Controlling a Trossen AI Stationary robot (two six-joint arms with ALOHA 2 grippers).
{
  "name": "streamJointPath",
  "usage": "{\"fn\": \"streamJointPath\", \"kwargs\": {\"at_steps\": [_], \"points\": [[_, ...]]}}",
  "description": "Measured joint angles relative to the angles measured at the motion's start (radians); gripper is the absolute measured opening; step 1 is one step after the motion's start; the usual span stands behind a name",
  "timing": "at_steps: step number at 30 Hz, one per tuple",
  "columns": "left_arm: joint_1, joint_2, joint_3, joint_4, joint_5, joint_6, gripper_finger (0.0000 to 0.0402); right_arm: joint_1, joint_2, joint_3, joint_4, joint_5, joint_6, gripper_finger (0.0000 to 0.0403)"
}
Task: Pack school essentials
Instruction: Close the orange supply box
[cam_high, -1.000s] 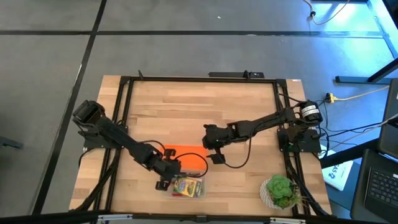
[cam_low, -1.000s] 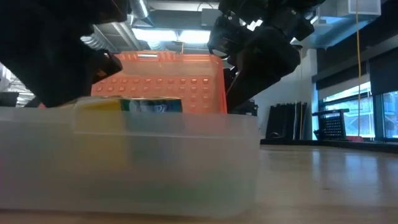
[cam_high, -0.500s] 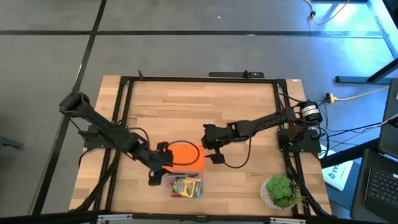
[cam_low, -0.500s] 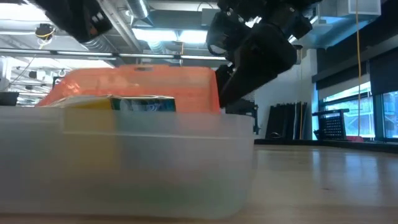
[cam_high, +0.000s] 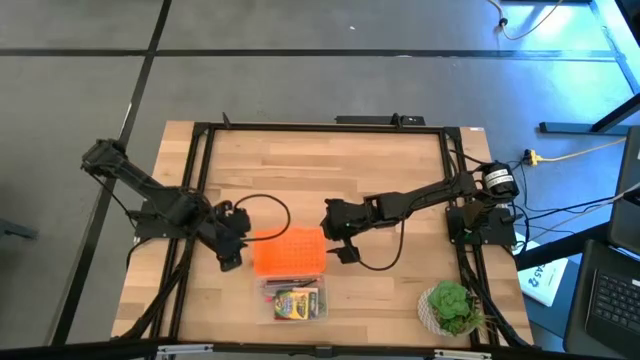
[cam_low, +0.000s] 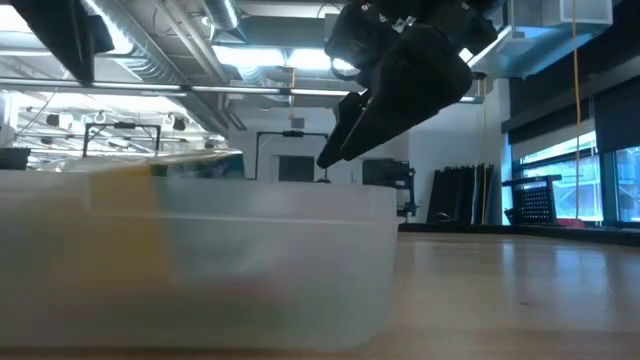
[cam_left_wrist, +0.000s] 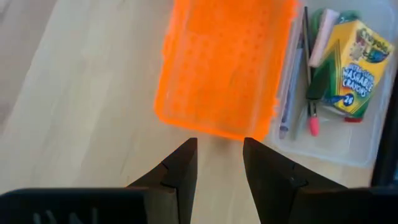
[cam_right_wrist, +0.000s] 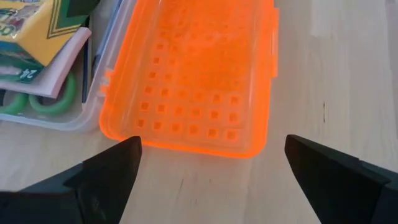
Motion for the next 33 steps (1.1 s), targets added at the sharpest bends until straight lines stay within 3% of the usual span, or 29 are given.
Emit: {"fn": "streamJointPath", "kwargs": {"at_steps": [5, 10, 23, 33], "points": [[-0.037, 0.036, 0.0, 0.07, 0.002, -0.036, 0.0124, -0.008, 0.0, 0.0, -0.02, 0.002, 0.078, 0.0399], [-0.111, 0.149, 0.0, 0.238, -0.004, 0.058, 0.0124, -0.008, 0.0, 0.0, -0.049, 0.062, 0.131, 0.0399], [-0.208, 0.416, 0.0, 0.48, 0.055, 0.054, 0.0124, -0.025, 0.047, -0.006, -0.073, 0.184, 0.215, 0.0399], [-0.226, 0.482, 0.0, 0.515, 0.056, 0.056, 0.0124, -0.055, 0.142, -0.007, -0.017, 0.184, 0.229, 0.0399]]}}
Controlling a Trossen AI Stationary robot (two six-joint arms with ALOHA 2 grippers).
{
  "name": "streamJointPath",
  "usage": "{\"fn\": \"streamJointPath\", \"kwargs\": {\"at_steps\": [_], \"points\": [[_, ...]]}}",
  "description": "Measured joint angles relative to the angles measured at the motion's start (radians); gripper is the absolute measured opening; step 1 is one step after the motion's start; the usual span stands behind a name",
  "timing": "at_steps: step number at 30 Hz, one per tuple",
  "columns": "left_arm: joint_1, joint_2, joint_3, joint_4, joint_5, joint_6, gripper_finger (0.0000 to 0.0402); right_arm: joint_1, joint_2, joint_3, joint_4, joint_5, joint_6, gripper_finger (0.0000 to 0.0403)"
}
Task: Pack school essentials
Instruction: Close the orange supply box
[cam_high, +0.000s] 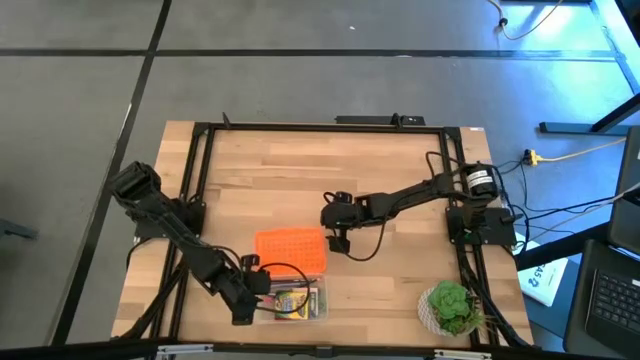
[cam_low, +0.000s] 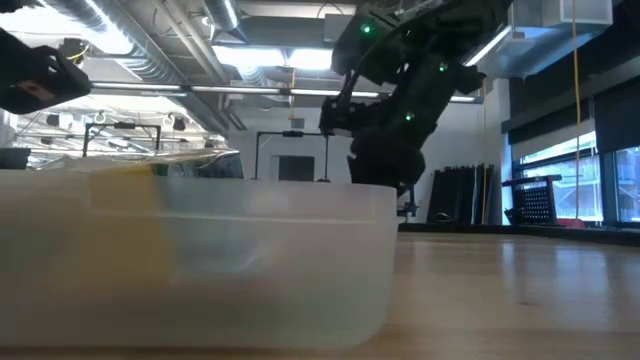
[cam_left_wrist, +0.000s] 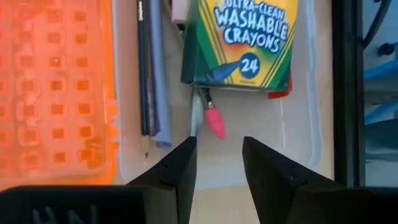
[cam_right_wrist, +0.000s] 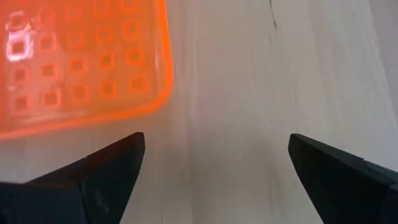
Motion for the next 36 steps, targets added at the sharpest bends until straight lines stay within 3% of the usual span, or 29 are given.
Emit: {"fn": "streamJointPath", "kwargs": {"at_steps": [19, 36], "points": [[0.007, 0.048, -0.009, 0.001, -0.034, 0.063, 0.0124, 0.0, 0.057, 0.0, 0.164, -0.036, -0.039, 0.0399], [0.054, 0.046, -0.048, 0.009, -0.025, 0.131, 0.0124, 0.0, 0.061, -0.001, 0.193, -0.062, -0.103, 0.0399]]}}
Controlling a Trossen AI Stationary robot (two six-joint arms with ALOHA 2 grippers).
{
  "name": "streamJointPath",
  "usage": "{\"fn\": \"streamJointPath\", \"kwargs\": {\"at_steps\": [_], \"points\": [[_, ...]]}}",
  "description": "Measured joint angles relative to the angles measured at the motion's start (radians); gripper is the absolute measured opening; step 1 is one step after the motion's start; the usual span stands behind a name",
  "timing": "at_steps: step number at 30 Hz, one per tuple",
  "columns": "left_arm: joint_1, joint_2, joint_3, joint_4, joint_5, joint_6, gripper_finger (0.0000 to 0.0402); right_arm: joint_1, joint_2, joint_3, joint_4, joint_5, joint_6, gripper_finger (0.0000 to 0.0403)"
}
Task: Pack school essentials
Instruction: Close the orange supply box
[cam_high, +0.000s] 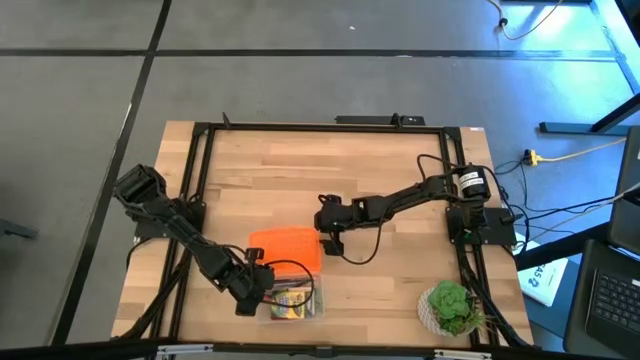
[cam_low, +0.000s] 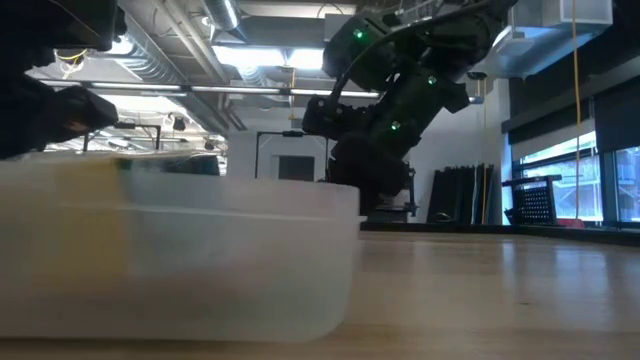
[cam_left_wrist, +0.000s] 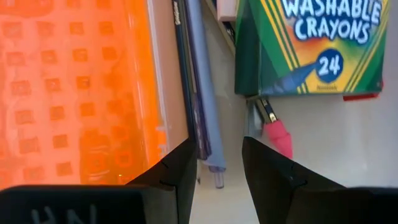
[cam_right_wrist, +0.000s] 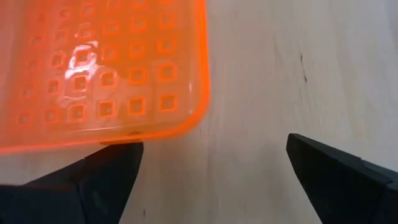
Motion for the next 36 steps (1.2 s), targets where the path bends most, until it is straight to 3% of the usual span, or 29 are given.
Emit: {"fn": "streamJointPath", "kwargs": {"at_steps": [24, 36], "points": [[0.012, 0.002, -0.003, -0.01, 0.007, 0.001, 0.0124, -0.045, 0.085, 0.0, 0.249, -0.111, -0.031, 0.0399], [0.012, 0.002, -0.002, -0.013, 0.006, 0.001, 0.0124, -0.045, 0.084, 0.037, 0.262, -0.19, -0.055, 0.0399]]}}
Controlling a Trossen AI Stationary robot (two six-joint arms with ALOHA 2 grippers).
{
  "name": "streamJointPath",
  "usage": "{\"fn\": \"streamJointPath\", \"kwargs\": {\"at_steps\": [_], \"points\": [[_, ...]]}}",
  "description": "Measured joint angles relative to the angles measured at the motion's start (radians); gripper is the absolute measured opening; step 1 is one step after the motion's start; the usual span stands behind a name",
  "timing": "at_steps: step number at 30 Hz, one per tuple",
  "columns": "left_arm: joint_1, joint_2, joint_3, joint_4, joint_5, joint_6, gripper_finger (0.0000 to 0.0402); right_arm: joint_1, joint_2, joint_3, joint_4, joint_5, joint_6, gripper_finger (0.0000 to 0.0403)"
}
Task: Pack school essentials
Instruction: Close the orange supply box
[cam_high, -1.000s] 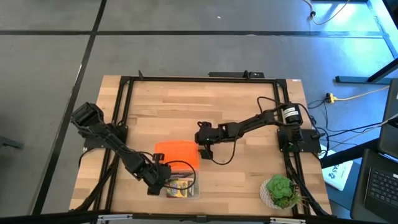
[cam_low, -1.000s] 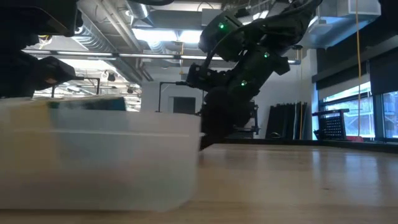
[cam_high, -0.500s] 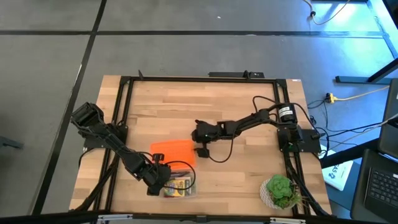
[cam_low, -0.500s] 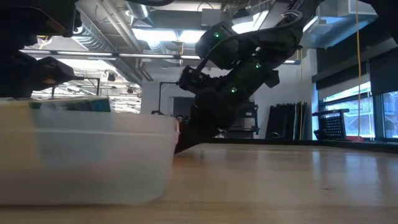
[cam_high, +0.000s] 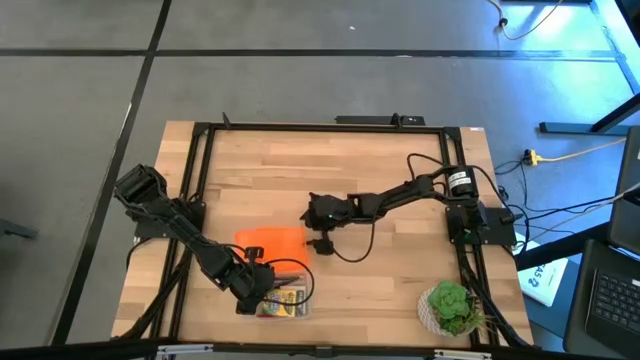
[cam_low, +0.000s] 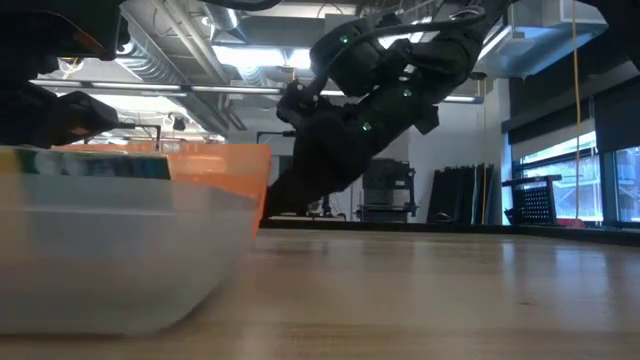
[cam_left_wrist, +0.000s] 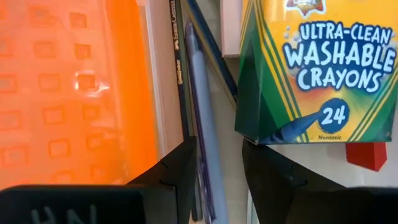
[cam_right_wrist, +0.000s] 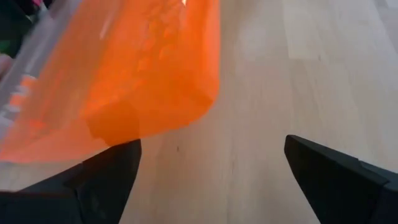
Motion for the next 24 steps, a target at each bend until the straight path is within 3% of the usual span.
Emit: {"fn": "streamJointPath", "kwargs": {"at_steps": [10, 15, 24], "points": [[0.0, 0.0, 0.0, -0.001, -0.003, 0.0, 0.0124, 0.0, -0.002, 0.04, 0.0, -0.09, -0.024, 0.0399], [0.0, 0.0, 0.001, -0.013, -0.004, 0.0, 0.0124, 0.007, -0.002, 0.065, -0.003, -0.22, -0.041, 0.0399], [0.0, -0.001, 0.001, -0.03, 0.037, -0.01, 0.0124, 0.023, -0.002, 0.092, -0.006, -0.222, -0.054, 0.0399]]}}
